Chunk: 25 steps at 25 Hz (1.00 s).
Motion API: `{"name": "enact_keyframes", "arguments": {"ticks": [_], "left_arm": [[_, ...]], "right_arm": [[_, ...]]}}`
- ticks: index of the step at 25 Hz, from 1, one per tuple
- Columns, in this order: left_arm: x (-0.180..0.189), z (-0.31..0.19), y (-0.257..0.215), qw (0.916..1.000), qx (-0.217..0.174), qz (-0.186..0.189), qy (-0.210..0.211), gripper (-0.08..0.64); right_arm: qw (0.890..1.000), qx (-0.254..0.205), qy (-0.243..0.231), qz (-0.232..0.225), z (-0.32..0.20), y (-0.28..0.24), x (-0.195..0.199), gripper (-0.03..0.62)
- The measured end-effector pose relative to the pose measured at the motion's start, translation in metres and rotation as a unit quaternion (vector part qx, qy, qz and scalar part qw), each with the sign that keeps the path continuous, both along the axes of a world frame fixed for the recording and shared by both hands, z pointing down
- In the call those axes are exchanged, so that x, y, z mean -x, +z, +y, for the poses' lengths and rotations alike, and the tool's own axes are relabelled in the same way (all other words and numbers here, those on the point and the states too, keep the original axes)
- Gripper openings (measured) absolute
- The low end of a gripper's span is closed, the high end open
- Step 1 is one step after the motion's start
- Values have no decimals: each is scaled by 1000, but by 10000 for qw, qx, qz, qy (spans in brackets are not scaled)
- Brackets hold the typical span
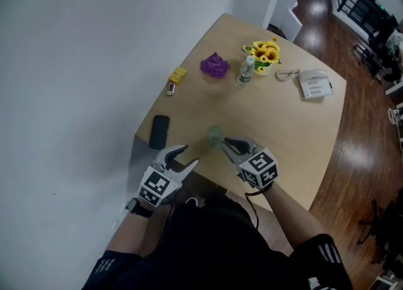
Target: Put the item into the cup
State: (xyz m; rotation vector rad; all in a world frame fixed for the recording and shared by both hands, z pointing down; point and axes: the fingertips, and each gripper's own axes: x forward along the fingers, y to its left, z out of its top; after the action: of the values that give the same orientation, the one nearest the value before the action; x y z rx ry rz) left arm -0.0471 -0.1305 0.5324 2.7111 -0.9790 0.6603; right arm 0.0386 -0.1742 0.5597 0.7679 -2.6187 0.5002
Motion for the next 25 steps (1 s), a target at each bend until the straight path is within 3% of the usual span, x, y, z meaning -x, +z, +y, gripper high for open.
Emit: {"name": "enact_keyframes", "arguments": {"ticks": [6,12,18,25], "left_arm": [[2,39,-18,9973,-195,205,673,190],[35,108,-23,9900,-252,316,1355,190],[60,174,-14,9828,-82,353,1812,190],[62,214,-19,9775,-118,460,2056,190]], "right_arm": [[9962,-212,698,-468,64,-50,-11,20],[9824,-417,1661,-745,161,-78,0,8],[9696,-373,2327,-660,251,-80,15,8],[9619,-463,2659,-446,313,-81,15,8]]}}
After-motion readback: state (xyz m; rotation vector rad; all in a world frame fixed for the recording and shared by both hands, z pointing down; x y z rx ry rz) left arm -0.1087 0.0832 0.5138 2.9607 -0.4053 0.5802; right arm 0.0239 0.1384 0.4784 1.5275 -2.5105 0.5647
